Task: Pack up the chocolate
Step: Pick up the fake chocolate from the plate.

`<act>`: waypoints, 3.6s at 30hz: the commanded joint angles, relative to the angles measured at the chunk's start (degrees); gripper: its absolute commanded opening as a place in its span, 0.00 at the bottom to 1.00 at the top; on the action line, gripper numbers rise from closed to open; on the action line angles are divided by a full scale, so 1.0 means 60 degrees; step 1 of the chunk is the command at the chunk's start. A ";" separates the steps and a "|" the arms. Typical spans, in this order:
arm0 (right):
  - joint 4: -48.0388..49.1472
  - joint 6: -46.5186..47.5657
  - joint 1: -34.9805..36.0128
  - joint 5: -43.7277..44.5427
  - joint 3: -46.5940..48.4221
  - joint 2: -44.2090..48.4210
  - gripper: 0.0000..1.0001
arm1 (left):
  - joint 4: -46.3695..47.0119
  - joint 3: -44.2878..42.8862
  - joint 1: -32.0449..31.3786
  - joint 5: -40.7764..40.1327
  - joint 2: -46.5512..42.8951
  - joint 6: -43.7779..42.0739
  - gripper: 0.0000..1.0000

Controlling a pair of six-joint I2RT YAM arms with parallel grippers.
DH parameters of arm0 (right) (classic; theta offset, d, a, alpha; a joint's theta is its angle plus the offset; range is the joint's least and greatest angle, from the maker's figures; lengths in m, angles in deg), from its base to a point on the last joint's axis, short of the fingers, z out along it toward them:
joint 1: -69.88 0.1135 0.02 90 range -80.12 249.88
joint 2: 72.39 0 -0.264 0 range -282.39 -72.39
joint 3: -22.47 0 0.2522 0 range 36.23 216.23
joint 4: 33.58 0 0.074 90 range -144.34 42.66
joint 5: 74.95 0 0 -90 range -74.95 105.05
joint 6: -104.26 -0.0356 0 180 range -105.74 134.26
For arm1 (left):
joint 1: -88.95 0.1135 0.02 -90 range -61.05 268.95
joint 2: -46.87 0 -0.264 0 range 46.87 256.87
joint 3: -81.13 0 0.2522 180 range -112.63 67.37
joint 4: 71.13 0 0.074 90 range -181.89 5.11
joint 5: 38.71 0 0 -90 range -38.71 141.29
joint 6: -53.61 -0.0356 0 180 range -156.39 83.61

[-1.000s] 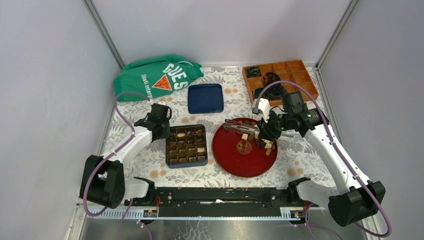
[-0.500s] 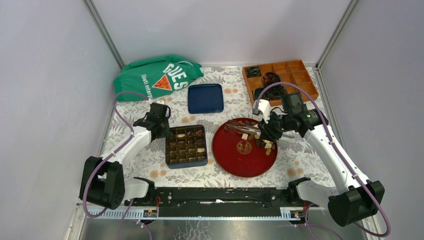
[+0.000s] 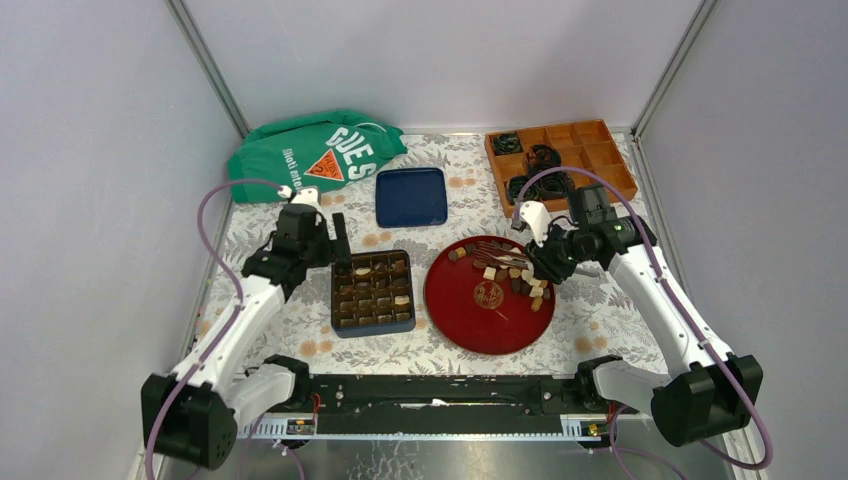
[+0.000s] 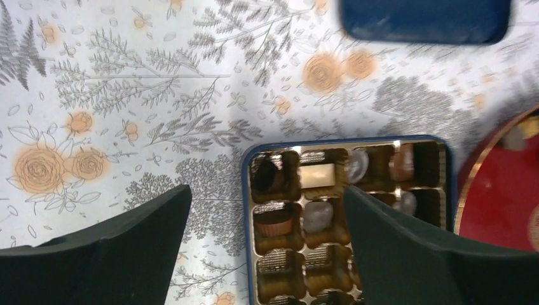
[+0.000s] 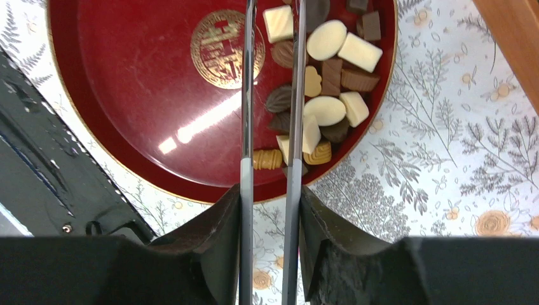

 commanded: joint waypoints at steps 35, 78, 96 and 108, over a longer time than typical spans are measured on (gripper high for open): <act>-0.0711 0.0875 -0.0560 0.0757 0.0523 -0.1697 0.46 | 0.1461 0.0626 0.0096 0.1178 -0.3054 -0.0949 0.99; -0.1171 0.0702 0.0213 0.1173 0.1367 -0.2629 0.45 | 0.1519 0.0612 0.0128 0.1658 -0.2899 -0.0949 0.99; -0.1646 0.0348 0.0224 0.0237 0.1581 -0.1399 0.02 | 0.1578 0.0761 0.0181 0.1261 -0.2262 -0.0473 0.98; -0.0740 -0.0221 0.0224 -0.1786 0.0775 -0.0499 0.01 | 0.0835 0.0443 0.0279 0.0195 -0.0035 0.0527 0.59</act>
